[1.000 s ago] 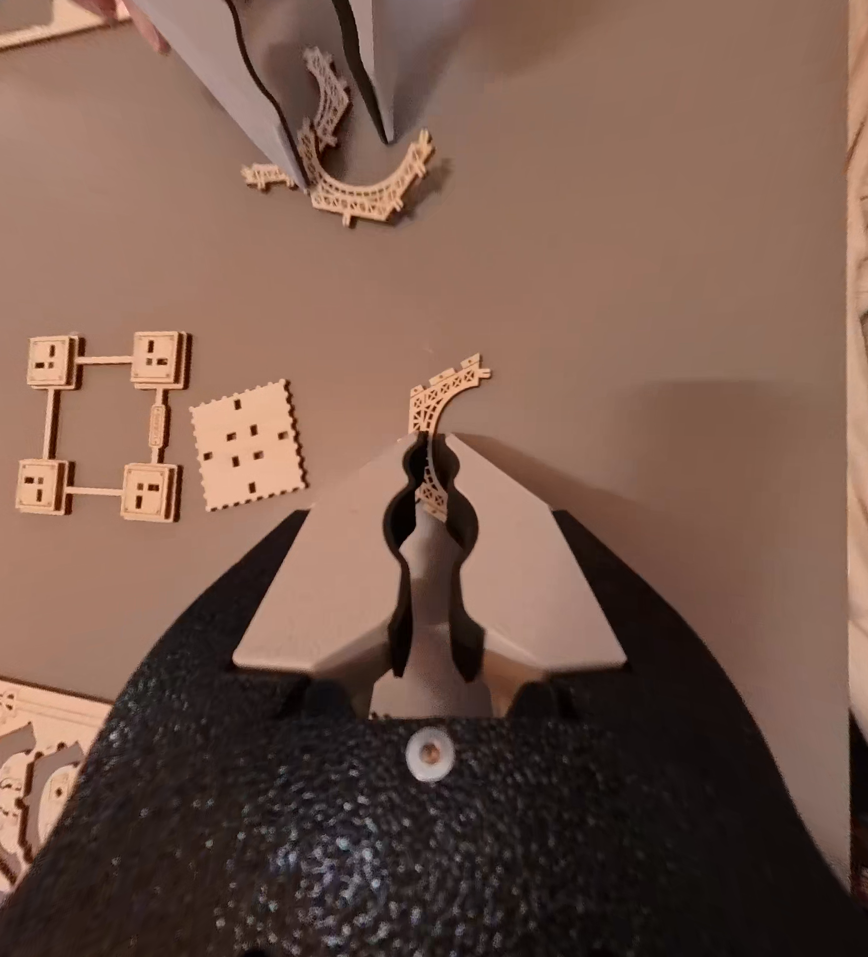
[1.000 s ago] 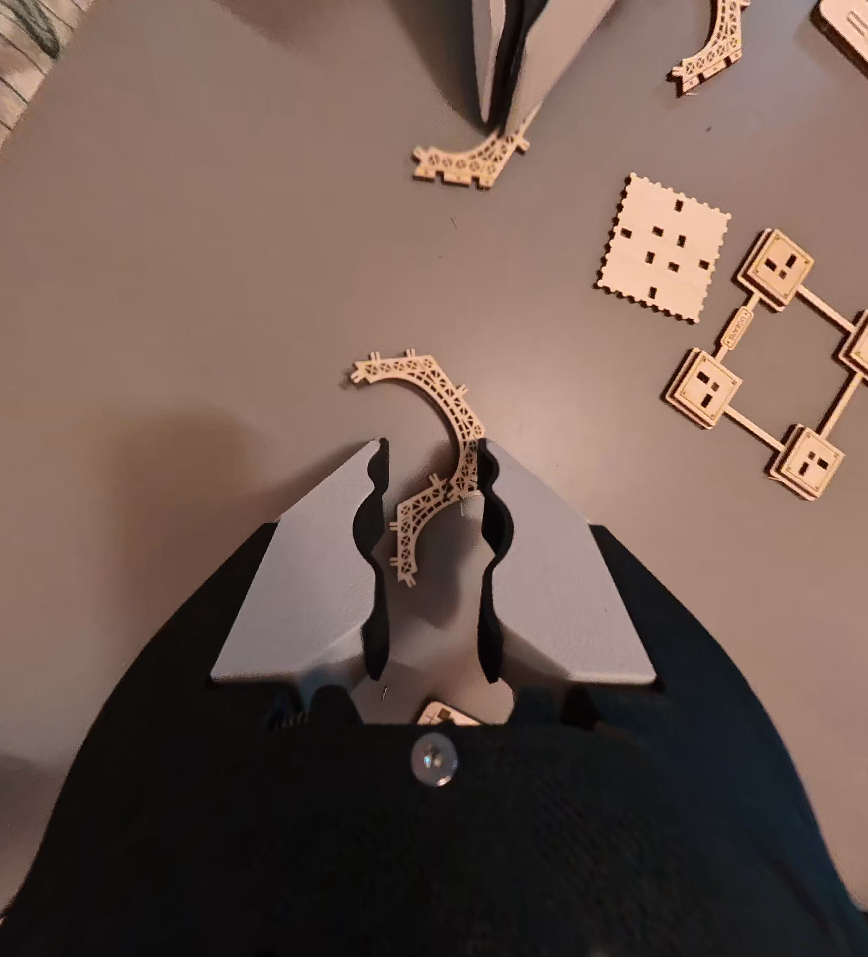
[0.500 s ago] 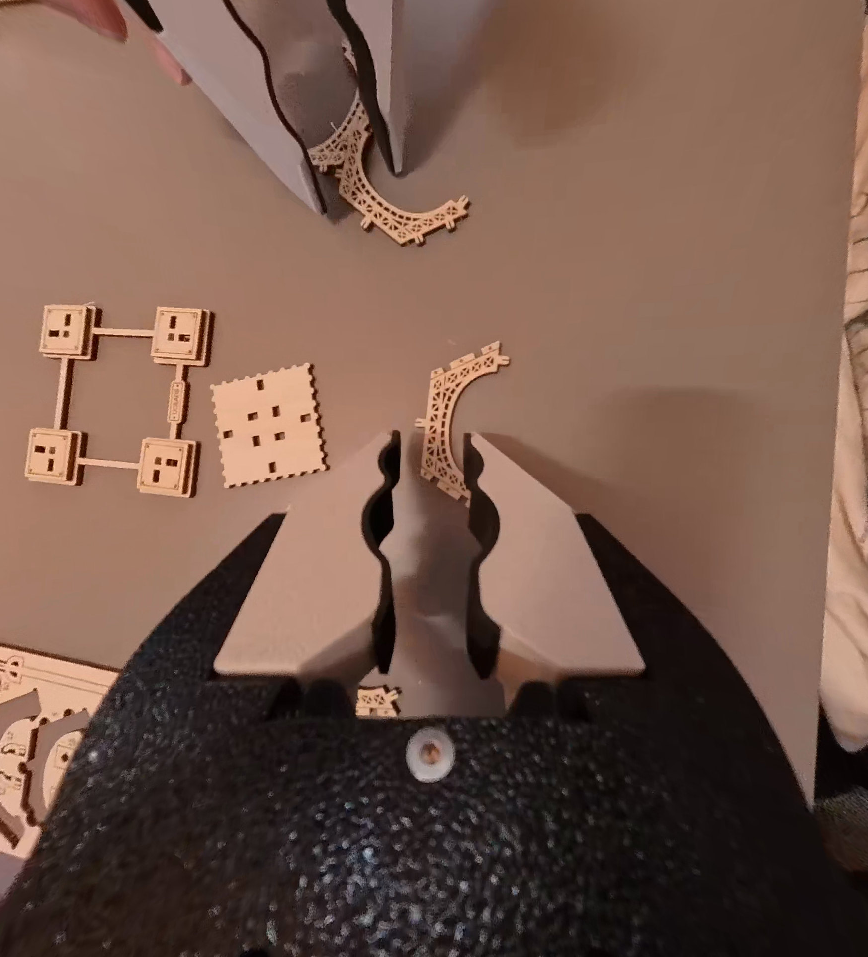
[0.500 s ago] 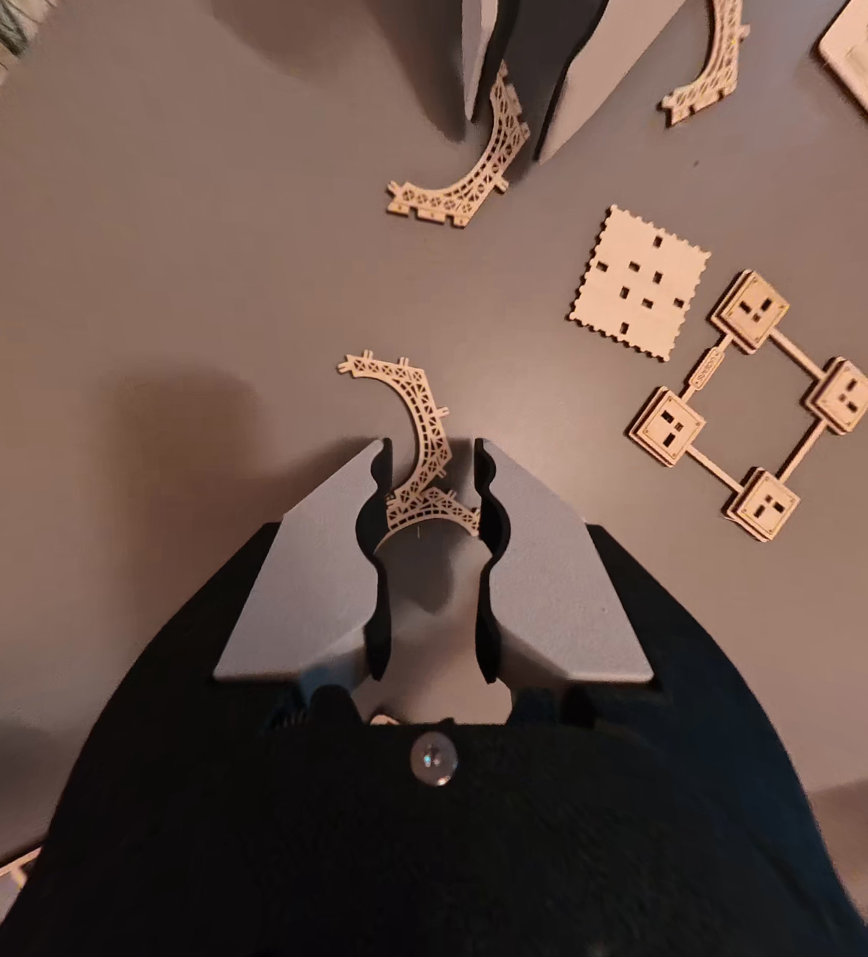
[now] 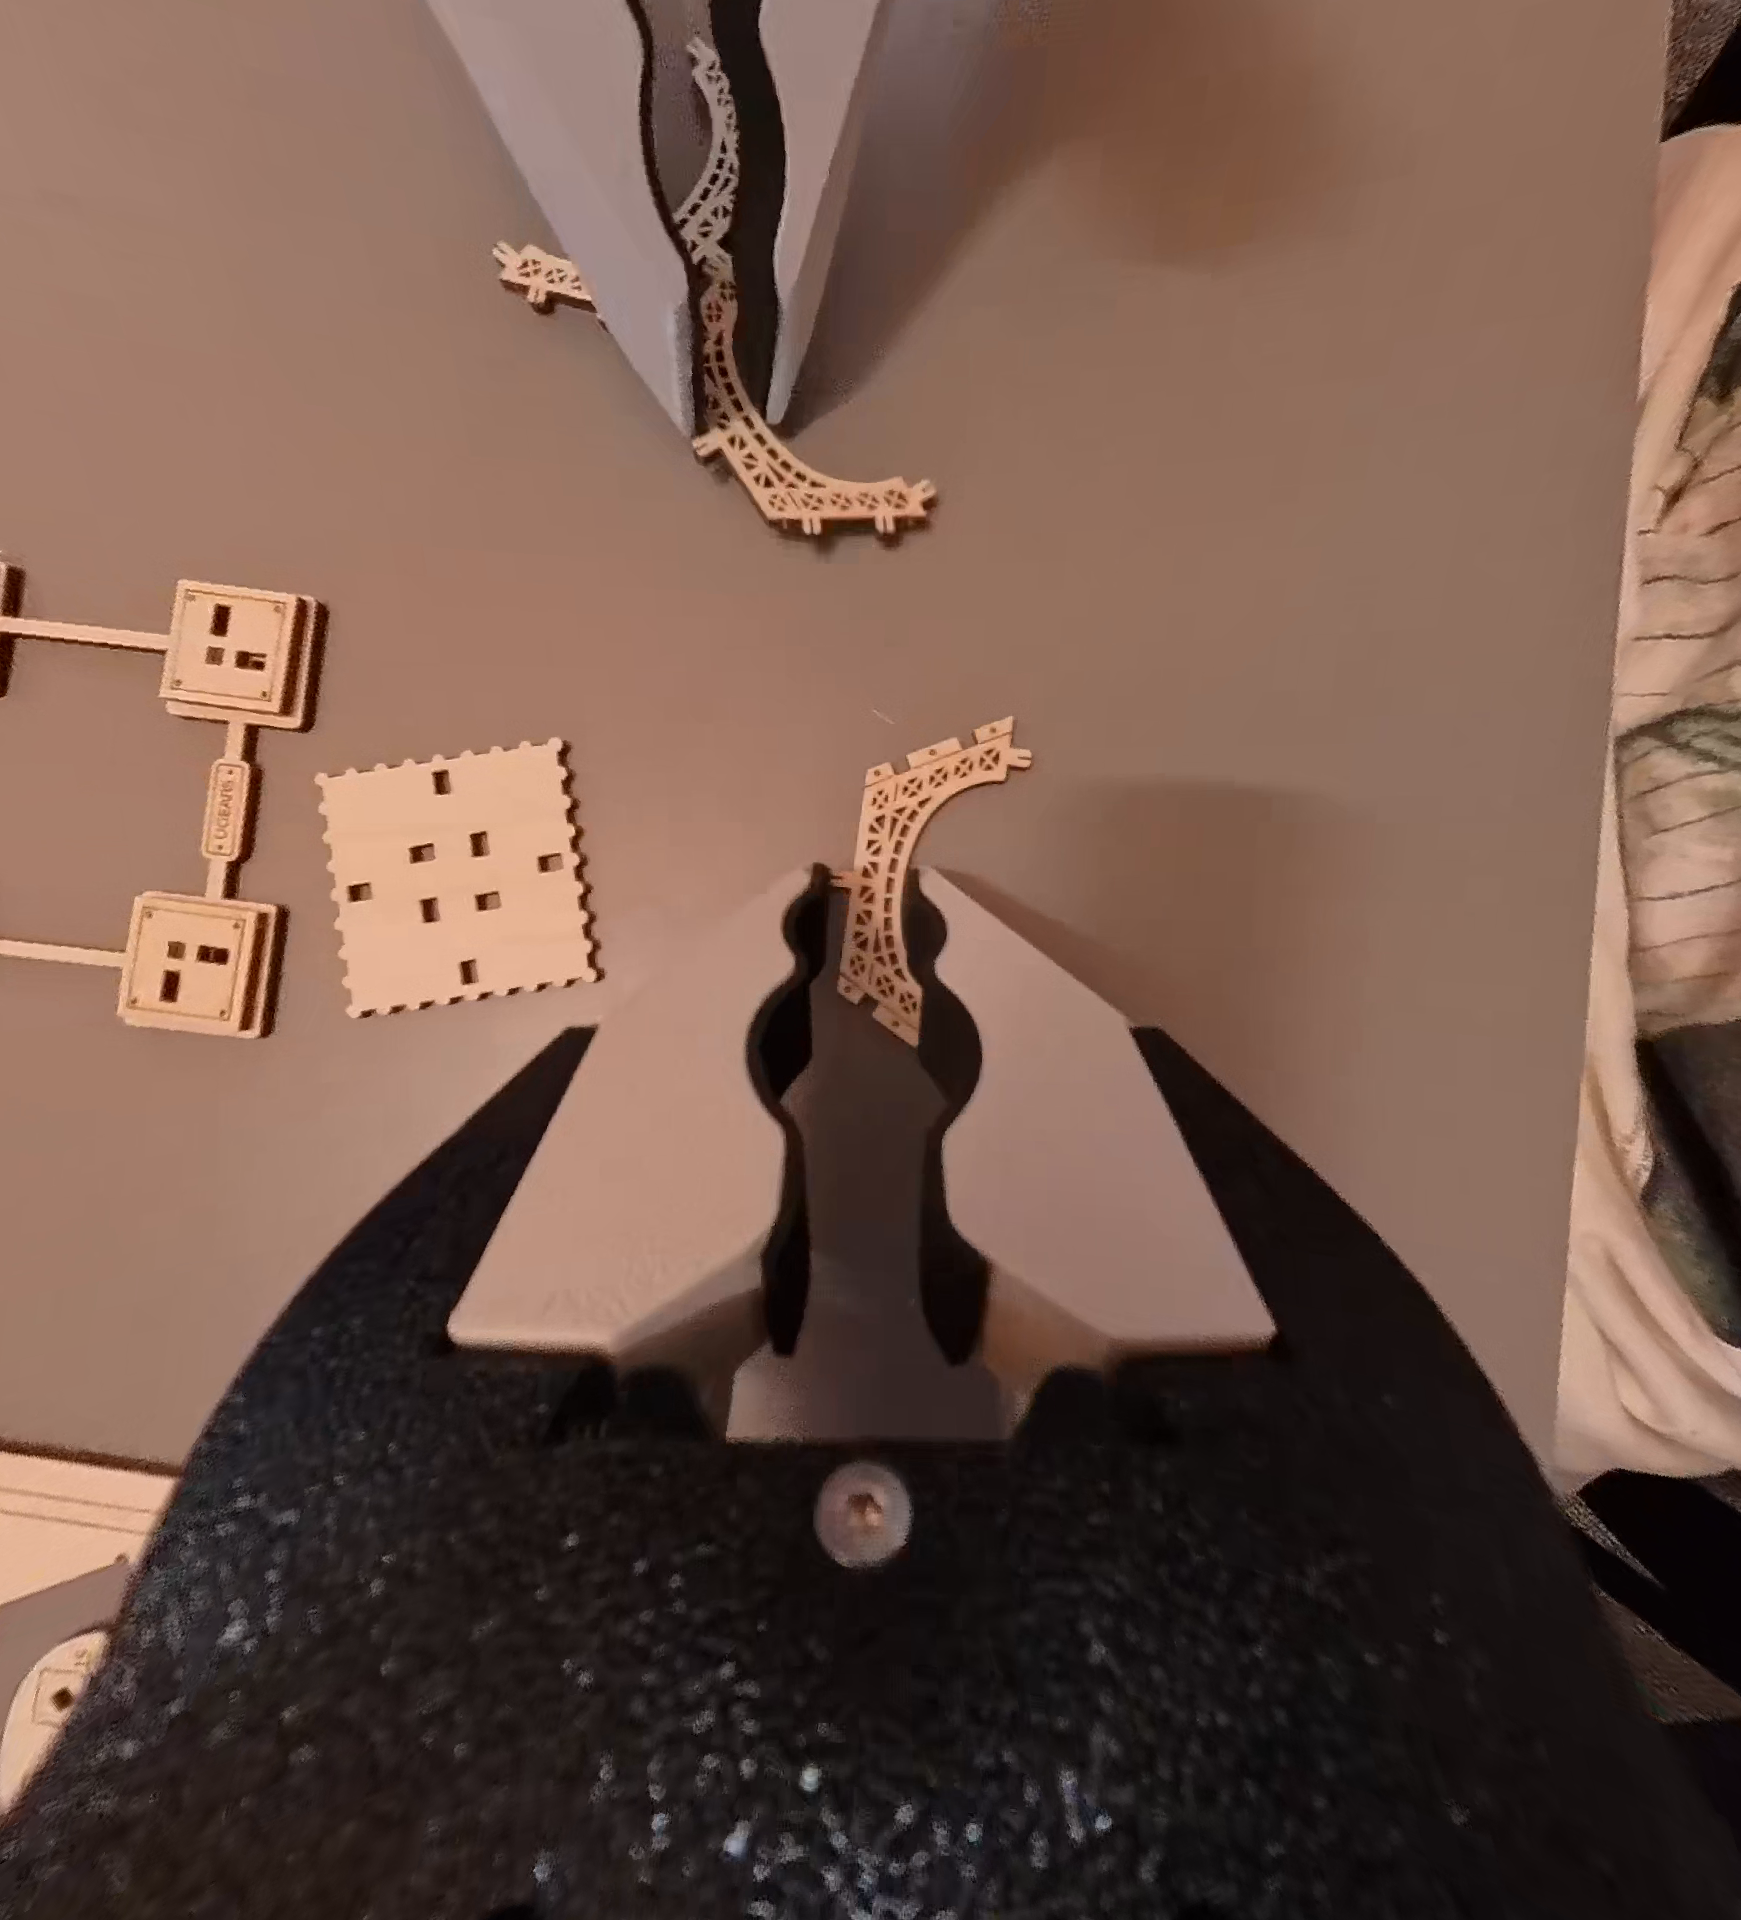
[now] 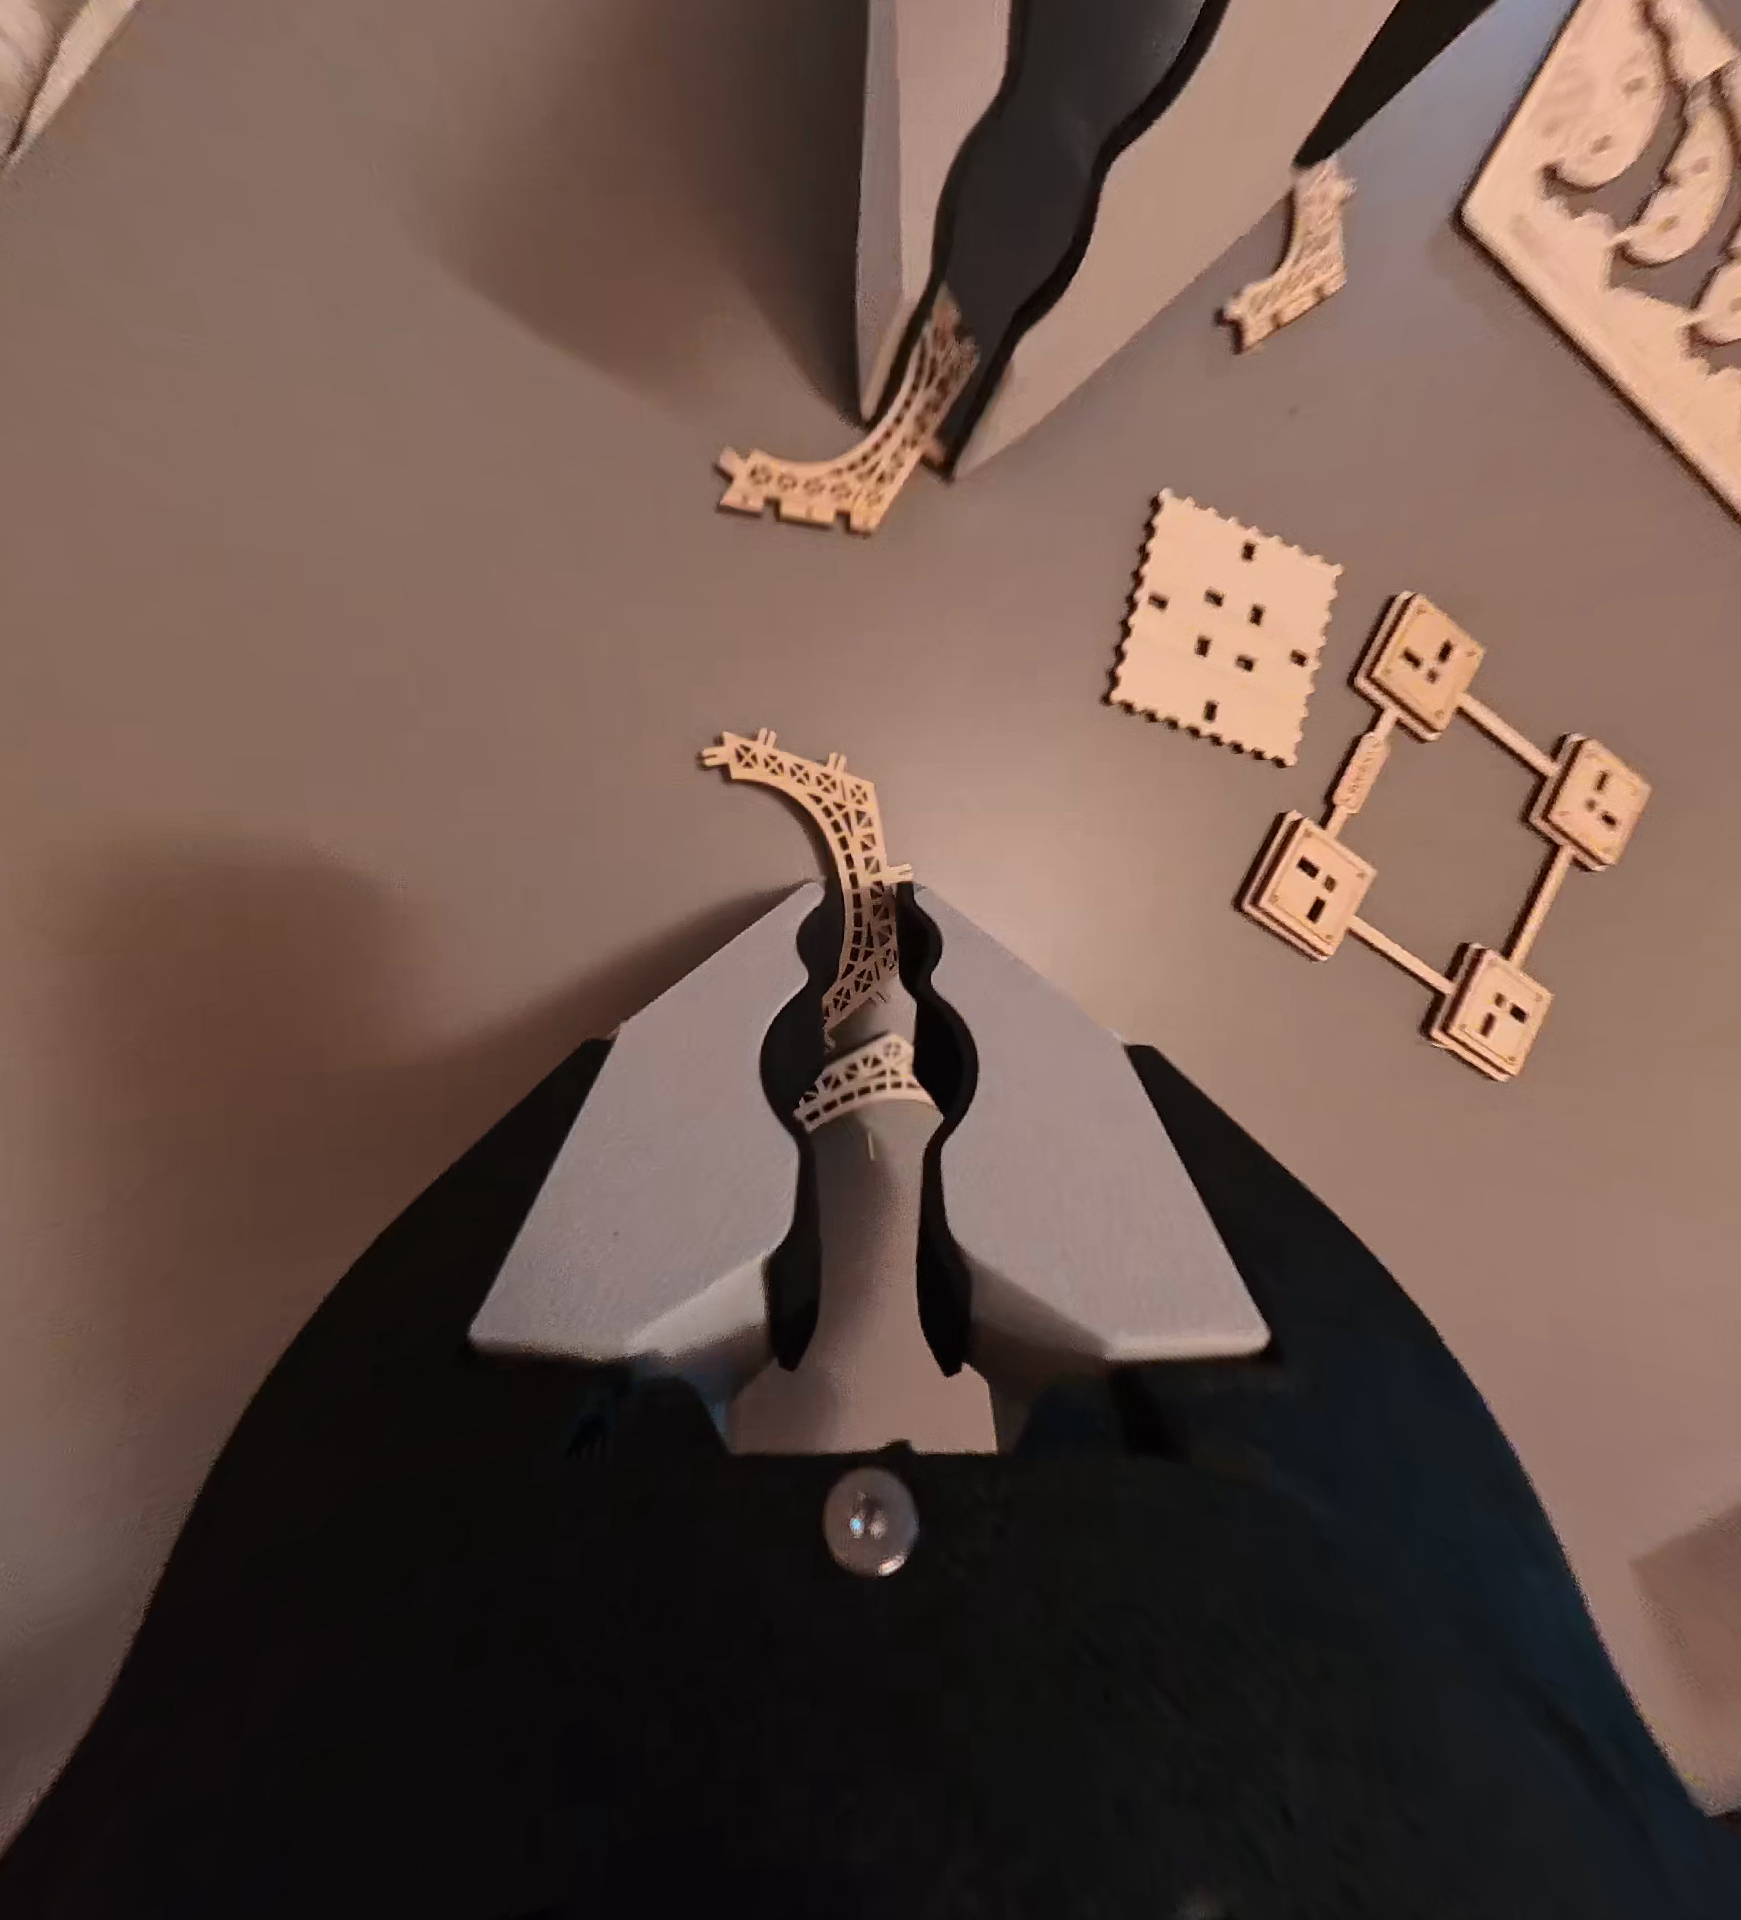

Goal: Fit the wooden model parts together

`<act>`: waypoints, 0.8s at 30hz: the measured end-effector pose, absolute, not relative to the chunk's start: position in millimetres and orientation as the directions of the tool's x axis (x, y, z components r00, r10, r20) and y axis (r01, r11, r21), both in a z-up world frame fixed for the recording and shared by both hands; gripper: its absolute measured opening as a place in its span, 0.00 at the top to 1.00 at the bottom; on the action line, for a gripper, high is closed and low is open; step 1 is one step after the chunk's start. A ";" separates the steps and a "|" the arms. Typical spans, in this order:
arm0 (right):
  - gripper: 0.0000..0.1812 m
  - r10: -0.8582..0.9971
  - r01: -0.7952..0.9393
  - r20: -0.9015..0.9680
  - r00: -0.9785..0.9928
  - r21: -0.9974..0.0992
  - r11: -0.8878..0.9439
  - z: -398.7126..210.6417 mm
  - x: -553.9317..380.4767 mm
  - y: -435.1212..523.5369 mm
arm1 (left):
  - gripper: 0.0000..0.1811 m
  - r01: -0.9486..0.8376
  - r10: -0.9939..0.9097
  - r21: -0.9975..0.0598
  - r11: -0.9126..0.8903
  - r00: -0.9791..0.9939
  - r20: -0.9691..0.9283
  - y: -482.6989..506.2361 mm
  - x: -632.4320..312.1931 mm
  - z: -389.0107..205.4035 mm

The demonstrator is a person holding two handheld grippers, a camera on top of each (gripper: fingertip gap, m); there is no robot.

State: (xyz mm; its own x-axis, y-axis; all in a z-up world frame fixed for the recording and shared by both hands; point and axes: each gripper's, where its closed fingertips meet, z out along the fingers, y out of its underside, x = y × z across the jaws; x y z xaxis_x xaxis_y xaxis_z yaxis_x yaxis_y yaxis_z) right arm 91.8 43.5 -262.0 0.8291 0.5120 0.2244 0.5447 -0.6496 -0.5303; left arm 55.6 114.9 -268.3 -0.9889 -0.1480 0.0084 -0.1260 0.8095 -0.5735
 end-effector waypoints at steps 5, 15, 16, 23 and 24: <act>0.96 0.353 0.527 0.391 0.850 -0.630 -0.570 -244.3 94.6 58.9 | 0.94 -0.065 -0.127 -0.561 0.825 -0.989 -0.072 114.9 57.9 -267.2; 0.95 0.224 0.485 0.431 0.874 -0.767 -0.419 -230.5 92.7 74.5 | 0.94 0.213 -0.226 -0.769 0.603 -0.879 -0.420 113.3 79.6 -218.6; 0.95 0.225 0.482 0.427 0.876 -0.775 -0.409 -229.9 91.7 76.0 | 0.94 0.201 -0.216 -0.796 0.571 -0.899 -0.382 112.0 77.2 -219.2; 0.95 0.297 0.503 0.413 0.861 -0.780 -0.373 -237.4 78.0 76.2 | 0.94 0.170 -0.084 -0.840 0.515 -0.965 -0.247 106.5 68.5 -227.4; 0.95 0.305 0.510 0.417 0.856 -0.776 -0.371 -238.2 77.1 76.0 | 0.94 0.172 -0.068 -0.836 0.521 -0.968 -0.241 106.1 68.6 -228.8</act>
